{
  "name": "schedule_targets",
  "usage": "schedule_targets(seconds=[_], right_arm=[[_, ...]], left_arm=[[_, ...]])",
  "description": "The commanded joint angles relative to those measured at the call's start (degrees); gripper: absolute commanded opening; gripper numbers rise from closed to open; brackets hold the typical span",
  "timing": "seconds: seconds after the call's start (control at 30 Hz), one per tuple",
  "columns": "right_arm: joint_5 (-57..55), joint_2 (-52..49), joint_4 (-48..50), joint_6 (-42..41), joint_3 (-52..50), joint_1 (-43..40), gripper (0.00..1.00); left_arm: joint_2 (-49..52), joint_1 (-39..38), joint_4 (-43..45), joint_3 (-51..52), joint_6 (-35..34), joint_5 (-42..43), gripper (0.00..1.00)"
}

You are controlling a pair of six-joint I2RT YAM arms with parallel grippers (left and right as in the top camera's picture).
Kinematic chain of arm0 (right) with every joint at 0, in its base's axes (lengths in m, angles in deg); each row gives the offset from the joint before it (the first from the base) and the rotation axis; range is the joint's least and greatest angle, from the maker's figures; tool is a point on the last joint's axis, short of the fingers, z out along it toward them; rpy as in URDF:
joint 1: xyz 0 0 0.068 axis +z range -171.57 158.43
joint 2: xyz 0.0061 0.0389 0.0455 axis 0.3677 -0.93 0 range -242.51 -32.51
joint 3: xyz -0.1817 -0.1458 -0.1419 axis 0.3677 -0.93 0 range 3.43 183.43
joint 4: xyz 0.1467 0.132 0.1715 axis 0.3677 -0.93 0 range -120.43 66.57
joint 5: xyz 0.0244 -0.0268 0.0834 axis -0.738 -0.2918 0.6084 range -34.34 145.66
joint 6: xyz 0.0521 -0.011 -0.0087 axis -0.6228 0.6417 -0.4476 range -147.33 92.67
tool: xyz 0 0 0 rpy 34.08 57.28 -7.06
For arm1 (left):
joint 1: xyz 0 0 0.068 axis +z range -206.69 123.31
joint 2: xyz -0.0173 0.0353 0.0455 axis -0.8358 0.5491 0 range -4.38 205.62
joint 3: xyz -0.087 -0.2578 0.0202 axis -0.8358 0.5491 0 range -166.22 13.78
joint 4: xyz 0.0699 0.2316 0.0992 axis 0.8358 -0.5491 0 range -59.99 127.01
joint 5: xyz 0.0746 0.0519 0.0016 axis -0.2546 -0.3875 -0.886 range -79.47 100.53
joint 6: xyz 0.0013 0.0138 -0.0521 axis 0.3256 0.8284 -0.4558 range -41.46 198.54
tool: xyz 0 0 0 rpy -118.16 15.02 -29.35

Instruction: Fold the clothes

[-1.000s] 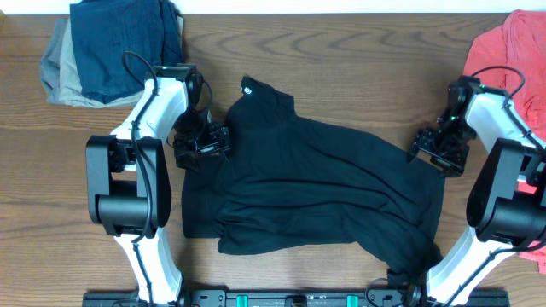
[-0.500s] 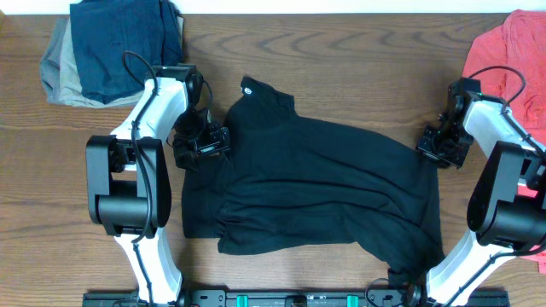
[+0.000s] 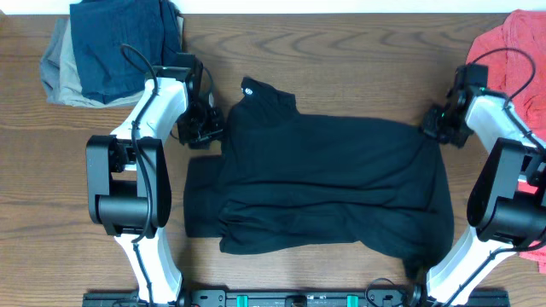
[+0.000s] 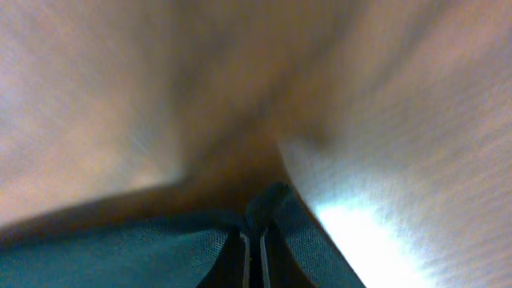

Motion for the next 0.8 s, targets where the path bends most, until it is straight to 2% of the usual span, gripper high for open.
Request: schedule_targets(seconds=[0.0,0.07,0.1,0.23,0.27,0.3,0.33,0.43,0.5,0.57,0.6,0.77], right_arm=[[-1.4,-0.3,0.1,-0.9,8.2,-1.7,0.01],[-1.4,-0.3,-0.8,-0.9,12.3,-2.3,0.01],[-1.6,-0.3,-1.5,-0.9,14.2,-2.5,0.01],[-3.5,-0.3,-4.9,-0.5,22.3,-3.9,0.01],[-3.5,-0.3,-5.9,-0.2,24.1,-4.2,0.01],[-3.5,-0.3,-6.8,-0.1,25.5,-4.5,0.01],[-3.5,-0.3,-7.7,0.0,26.7,-4.7,0.02],[-3.5,-0.3,-9.2,0.0,28.0,-4.9,0.02],[-3.5,-0.6,-9.7,0.0,27.9,-4.7,0.02],[-3.5,-1.0,-10.4,0.0,27.9,-4.6,0.02],[-3.5,-1.4,-10.8,0.0,27.9,-4.4,0.02],[-3.5,-2.4,-12.2,0.0,27.9,-3.6,0.01]], left_arm=[[0.6,-0.1,4.1,0.3,0.4,-0.5,0.26],[0.6,-0.1,7.1,0.3,0.4,-0.5,0.09],[0.7,0.0,8.5,0.3,0.4,-0.5,0.06],[0.6,0.7,12.6,0.2,0.4,-0.5,0.06],[0.6,1.2,12.5,-0.2,0.4,-0.4,0.09],[0.6,1.5,12.0,-0.9,0.4,0.2,0.17],[0.5,1.7,11.2,-1.6,0.6,1.5,0.3],[0.1,1.3,9.7,-3.3,2.9,7.6,0.55],[0.1,0.0,9.5,-3.3,3.6,10.6,0.82],[0.3,-1.6,9.4,-3.2,3.5,11.3,0.96],[0.5,-2.8,9.7,-3.2,3.5,11.3,0.99],[2.1,-7.7,13.0,-3.2,3.6,11.3,0.98]])
